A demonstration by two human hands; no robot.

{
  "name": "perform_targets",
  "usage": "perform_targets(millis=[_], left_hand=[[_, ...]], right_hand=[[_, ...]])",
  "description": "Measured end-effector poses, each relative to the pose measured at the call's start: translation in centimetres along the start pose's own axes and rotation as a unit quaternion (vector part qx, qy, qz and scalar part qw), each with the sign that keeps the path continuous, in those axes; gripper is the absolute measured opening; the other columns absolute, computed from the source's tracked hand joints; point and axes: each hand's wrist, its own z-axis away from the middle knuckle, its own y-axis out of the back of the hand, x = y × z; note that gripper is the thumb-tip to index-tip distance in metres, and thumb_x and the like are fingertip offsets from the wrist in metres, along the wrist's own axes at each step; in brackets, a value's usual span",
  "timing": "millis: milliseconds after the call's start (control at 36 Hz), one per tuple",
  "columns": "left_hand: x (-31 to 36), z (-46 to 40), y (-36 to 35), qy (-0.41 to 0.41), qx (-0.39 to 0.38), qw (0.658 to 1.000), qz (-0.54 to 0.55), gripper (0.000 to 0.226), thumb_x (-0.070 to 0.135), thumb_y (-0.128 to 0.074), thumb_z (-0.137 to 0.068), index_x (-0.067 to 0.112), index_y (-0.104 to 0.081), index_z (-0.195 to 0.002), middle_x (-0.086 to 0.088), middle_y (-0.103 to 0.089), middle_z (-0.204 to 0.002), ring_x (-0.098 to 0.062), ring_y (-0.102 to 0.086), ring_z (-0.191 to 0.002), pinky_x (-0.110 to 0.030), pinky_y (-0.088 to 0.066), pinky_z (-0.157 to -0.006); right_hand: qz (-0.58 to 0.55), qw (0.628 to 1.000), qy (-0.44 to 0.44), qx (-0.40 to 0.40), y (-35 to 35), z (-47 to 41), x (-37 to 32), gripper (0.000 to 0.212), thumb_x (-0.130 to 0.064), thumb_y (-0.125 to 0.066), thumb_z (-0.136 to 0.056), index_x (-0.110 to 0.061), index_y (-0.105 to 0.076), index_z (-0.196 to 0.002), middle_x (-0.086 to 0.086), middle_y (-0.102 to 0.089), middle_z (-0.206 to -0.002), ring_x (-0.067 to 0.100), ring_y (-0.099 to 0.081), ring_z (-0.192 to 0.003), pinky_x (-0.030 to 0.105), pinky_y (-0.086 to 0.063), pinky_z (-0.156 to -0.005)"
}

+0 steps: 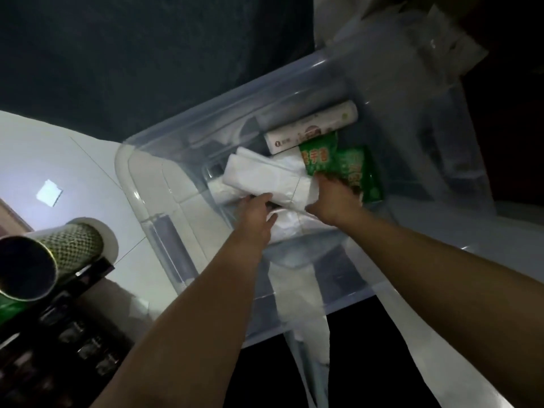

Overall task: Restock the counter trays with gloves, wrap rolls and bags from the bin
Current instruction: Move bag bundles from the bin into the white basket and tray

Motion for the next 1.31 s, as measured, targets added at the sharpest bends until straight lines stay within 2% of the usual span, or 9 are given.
perform_targets(millis=[222, 361, 500, 694, 833, 917, 1056, 1194, 1306], left_hand=[[-0.5, -0.5, -2.2, 0.04, 0.012, 0.993, 0.111, 0.019, 0.007, -0.069, -0.088, 0.008, -0.064, -0.106, -0.009, -0.066, -0.112, -0.018, -0.063, -0.09, -0.034, -0.054, -0.091], [-0.1, 1.7, -1.9, -0.008, -0.046, 0.992, 0.119, 0.037, 0.006, -0.063, -0.092, 0.008, -0.056, -0.128, -0.012, -0.062, -0.125, -0.024, -0.06, -0.106, -0.039, -0.05, -0.098], [0.4, 5.7, 0.0, -0.064, -0.102, 0.987, 0.105, 0.035, 0.005, -0.06, -0.094, 0.011, -0.055, -0.128, -0.012, -0.063, -0.126, -0.028, -0.061, -0.114, -0.036, -0.056, -0.082], [2.4, 15.2, 2.9, -0.15, -0.18, 0.971, 0.049, 0.038, 0.003, -0.063, -0.091, 0.006, -0.054, -0.129, -0.014, -0.063, -0.131, -0.034, -0.06, -0.12, -0.044, -0.055, -0.092], [5.5, 23.7, 4.2, -0.263, -0.269, 0.926, -0.043, 0.033, 0.003, -0.069, -0.086, 0.013, -0.061, -0.117, -0.009, -0.068, -0.12, -0.032, -0.067, -0.11, -0.046, -0.057, -0.088], [7.9, 28.3, 3.5, -0.294, -0.329, 0.892, -0.101, 0.036, 0.005, -0.072, -0.085, 0.014, -0.063, -0.118, -0.004, -0.07, -0.117, -0.029, -0.069, -0.106, -0.042, -0.06, -0.081], [9.9, 35.3, -0.7, -0.305, -0.414, 0.839, -0.177, 0.035, 0.01, -0.073, -0.081, 0.015, -0.063, -0.114, 0.006, -0.075, -0.105, -0.018, -0.073, -0.095, -0.03, -0.059, -0.069], [8.4, 41.1, -6.2, -0.351, -0.448, 0.79, -0.225, 0.027, 0.01, -0.072, -0.085, 0.017, -0.067, -0.11, 0.005, -0.075, -0.099, -0.015, -0.073, -0.089, -0.024, -0.057, -0.063], [5.8, 44.6, -10.0, -0.402, -0.471, 0.707, -0.341, 0.053, 0.022, -0.077, -0.082, 0.046, -0.059, -0.125, 0.007, -0.071, -0.113, -0.015, -0.071, -0.101, -0.032, -0.059, -0.071]], right_hand=[[0.016, 0.998, -0.006, 0.059, -0.4, -1.4, 0.3, 0.049, -0.022, -0.071, -0.078, -0.019, -0.049, -0.122, 0.013, -0.052, -0.126, 0.036, -0.055, -0.11, 0.049, -0.044, -0.098], [-0.055, 0.997, 0.007, 0.055, 1.4, -0.1, 0.4, 0.047, -0.015, -0.071, -0.078, -0.015, -0.054, -0.123, 0.015, -0.058, -0.122, 0.035, -0.058, -0.108, 0.042, -0.049, -0.093], [-0.127, 0.991, 0.032, 0.041, 4.0, 3.7, 0.3, 0.058, -0.027, -0.079, -0.074, -0.013, -0.056, -0.125, 0.013, -0.062, -0.121, 0.031, -0.06, -0.105, 0.044, -0.052, -0.089], [-0.245, 0.968, 0.059, 0.003, 9.5, 12.0, -0.9, 0.065, -0.037, -0.081, -0.073, -0.021, -0.058, -0.132, 0.004, -0.064, -0.124, 0.022, -0.062, -0.107, 0.04, -0.053, -0.093], [-0.324, 0.935, 0.139, 0.037, 14.5, 21.1, -3.2, 0.031, -0.012, -0.082, -0.075, -0.024, -0.074, -0.102, -0.015, -0.075, -0.091, 0.0, -0.069, -0.086, 0.019, -0.055, -0.074], [-0.402, 0.904, 0.136, 0.058, 17.0, 26.2, -3.2, 0.029, -0.001, -0.077, -0.077, -0.003, -0.072, -0.105, 0.012, -0.075, -0.102, 0.015, -0.071, -0.088, 0.028, -0.059, -0.08], [-0.492, 0.854, 0.124, 0.117, 19.9, 33.6, -1.1, 0.027, -0.001, -0.074, -0.079, -0.001, -0.072, -0.106, 0.013, -0.075, -0.101, 0.015, -0.073, -0.084, 0.021, -0.057, -0.068], [-0.565, 0.801, 0.118, 0.156, 22.1, 38.3, 3.2, 0.029, -0.005, -0.074, -0.079, -0.008, -0.072, -0.108, 0.013, -0.075, -0.104, 0.024, -0.073, -0.089, 0.035, -0.06, -0.067], [-0.604, 0.766, 0.148, 0.161, 23.2, 40.8, 8.1, 0.033, -0.009, -0.073, -0.08, -0.01, -0.071, -0.112, 0.015, -0.071, -0.115, 0.039, -0.066, -0.106, 0.063, -0.048, -0.088]])
